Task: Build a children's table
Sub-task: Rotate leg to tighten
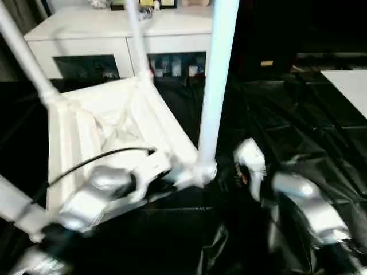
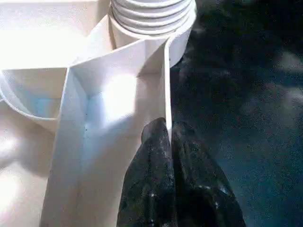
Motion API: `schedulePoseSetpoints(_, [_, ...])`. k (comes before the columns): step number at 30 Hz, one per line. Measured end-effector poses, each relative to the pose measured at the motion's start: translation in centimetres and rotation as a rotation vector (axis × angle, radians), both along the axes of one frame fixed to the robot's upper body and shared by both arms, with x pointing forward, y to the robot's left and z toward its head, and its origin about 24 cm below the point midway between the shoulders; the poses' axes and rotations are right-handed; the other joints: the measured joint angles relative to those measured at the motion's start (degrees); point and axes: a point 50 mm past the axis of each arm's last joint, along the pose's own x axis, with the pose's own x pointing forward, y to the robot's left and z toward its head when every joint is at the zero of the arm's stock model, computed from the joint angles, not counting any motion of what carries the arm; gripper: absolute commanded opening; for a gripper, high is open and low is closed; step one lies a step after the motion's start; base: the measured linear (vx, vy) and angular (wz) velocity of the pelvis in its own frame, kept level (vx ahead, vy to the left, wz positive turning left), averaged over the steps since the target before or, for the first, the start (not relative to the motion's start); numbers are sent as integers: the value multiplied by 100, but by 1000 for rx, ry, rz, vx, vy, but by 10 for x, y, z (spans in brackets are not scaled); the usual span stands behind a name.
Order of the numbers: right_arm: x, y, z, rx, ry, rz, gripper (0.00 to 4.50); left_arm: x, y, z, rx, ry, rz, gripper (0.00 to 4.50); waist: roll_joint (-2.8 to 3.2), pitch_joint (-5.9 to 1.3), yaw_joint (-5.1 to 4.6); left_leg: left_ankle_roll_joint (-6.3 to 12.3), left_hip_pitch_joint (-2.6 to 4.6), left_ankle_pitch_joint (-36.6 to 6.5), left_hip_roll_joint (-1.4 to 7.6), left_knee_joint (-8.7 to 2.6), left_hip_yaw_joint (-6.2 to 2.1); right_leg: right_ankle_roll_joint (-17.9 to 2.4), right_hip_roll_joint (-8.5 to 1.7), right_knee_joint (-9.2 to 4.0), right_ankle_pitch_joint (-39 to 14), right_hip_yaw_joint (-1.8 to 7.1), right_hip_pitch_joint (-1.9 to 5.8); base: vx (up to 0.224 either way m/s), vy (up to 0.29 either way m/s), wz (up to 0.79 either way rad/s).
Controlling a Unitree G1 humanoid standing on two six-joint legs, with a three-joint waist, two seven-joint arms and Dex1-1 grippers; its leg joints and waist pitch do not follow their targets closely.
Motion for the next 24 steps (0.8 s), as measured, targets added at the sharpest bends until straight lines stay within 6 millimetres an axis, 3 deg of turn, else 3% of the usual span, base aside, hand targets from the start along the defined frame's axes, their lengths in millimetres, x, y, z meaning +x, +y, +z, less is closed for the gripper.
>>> schedulePoseSetpoints(11, [10,11,-4,-10,-6,42,365,-6,2,2,-11,9,-52,0,-6,7,61,31,-25,18,1,9,1,-8,-3,9,-5,-4,-36,0,0,0])
schedulePoseSetpoints(19, [12,12,-4,3,17,80,290,-6,3,2,-13,9,-53,0,-10,9,91,33,-33,18,2,19,1,-9,-3,17,-5,-6,-42,0,0,0])
schedulePoseSetpoints(24, [11,12,-6,19,25,88,273,-7,4,1,-14,16,-50,0,-11,9,100,33,-33,18,3,28,1,-9,-3,26,-5,-5,-42,0,0,0])
